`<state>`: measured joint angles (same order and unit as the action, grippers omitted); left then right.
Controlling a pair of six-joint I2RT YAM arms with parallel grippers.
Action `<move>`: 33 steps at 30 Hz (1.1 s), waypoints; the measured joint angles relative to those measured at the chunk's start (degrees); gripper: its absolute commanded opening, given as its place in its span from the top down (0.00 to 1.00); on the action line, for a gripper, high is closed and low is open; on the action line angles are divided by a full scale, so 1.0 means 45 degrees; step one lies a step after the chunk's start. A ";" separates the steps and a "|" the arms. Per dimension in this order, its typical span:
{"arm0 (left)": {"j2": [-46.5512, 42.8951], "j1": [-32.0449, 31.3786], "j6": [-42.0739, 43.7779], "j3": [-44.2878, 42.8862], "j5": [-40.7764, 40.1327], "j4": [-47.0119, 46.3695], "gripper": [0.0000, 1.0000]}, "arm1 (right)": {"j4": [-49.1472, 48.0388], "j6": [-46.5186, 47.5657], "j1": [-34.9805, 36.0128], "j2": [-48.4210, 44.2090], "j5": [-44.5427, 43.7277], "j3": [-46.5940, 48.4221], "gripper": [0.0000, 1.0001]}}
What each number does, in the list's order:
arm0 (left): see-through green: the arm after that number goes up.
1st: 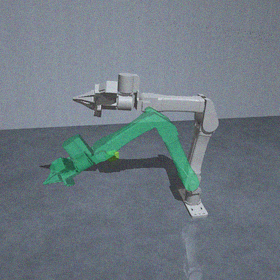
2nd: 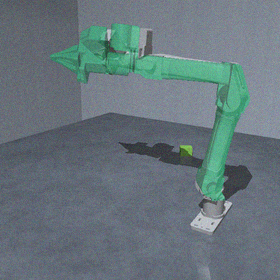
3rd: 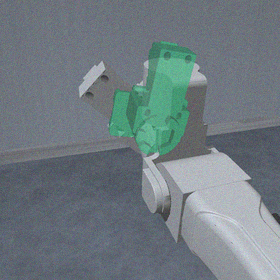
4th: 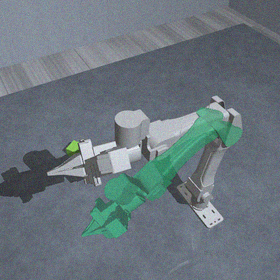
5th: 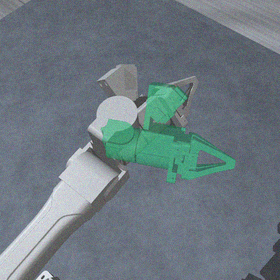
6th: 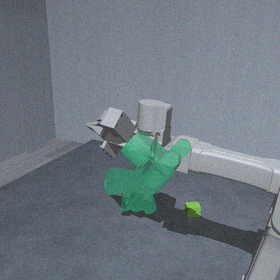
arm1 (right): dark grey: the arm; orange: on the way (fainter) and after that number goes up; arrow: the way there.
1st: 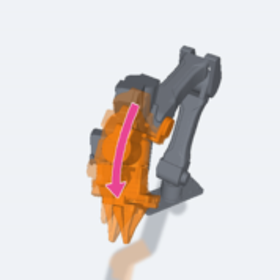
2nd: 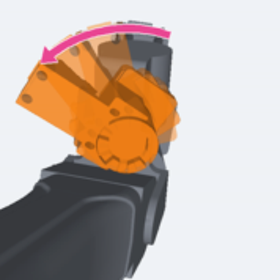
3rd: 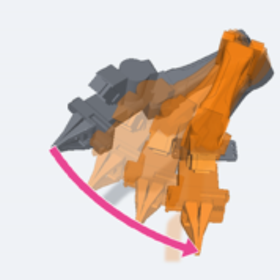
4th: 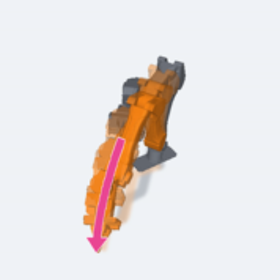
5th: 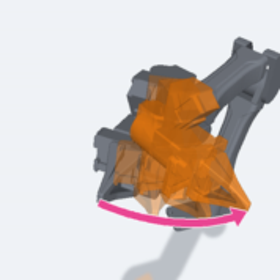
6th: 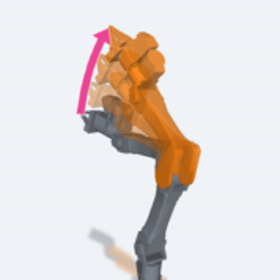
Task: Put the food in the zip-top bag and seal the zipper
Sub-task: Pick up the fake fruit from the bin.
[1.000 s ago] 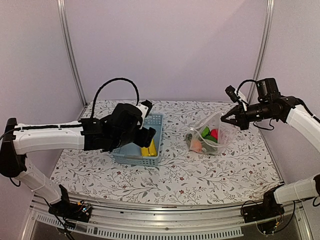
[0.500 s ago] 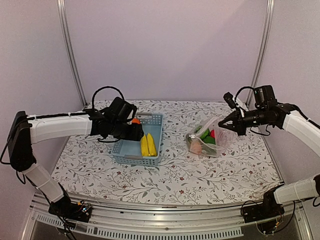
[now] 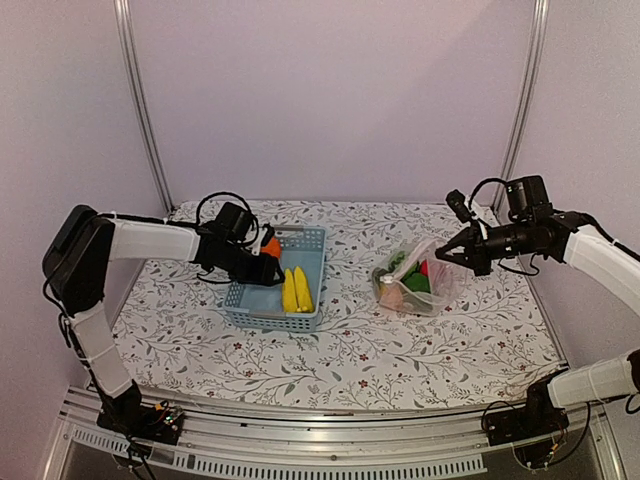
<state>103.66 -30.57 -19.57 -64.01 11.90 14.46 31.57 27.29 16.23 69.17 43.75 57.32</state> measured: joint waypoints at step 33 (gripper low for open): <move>0.2191 0.0199 0.1035 -0.1554 0.1817 -0.0549 0.72 | -0.0044 0.0189 -0.0019 0.0000 0.0024 -0.0287 1.00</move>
<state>113.51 -29.67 -14.92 -71.00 20.08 11.99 31.38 28.14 16.14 69.17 43.86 56.03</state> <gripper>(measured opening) 0.339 0.006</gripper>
